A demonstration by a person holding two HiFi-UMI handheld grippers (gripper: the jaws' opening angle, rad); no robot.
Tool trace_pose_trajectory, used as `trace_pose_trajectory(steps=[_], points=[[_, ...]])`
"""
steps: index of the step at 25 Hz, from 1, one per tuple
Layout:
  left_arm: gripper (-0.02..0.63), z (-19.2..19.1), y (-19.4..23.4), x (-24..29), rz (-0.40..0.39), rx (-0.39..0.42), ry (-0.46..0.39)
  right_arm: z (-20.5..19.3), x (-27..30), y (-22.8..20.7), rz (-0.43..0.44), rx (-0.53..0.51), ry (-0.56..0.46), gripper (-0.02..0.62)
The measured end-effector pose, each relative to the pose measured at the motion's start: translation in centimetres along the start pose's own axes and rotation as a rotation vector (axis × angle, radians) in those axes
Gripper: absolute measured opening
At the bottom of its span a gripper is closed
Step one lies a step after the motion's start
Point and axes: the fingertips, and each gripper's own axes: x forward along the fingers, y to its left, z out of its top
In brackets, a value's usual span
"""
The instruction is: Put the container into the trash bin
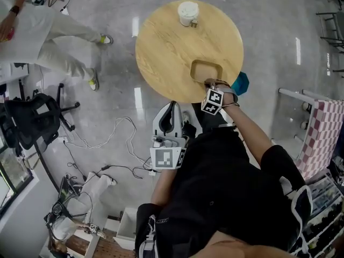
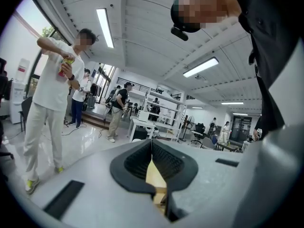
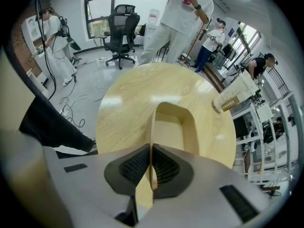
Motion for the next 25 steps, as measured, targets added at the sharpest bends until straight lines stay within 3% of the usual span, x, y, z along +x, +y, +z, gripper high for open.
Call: trace_pose_trajectory(steps=[25], points=[[0.011,-0.7,-7.0,-18.9,-0.21,0.062,-0.094,0.6,-17.4,14.7,-0.194,0.299,-0.185,0.035]])
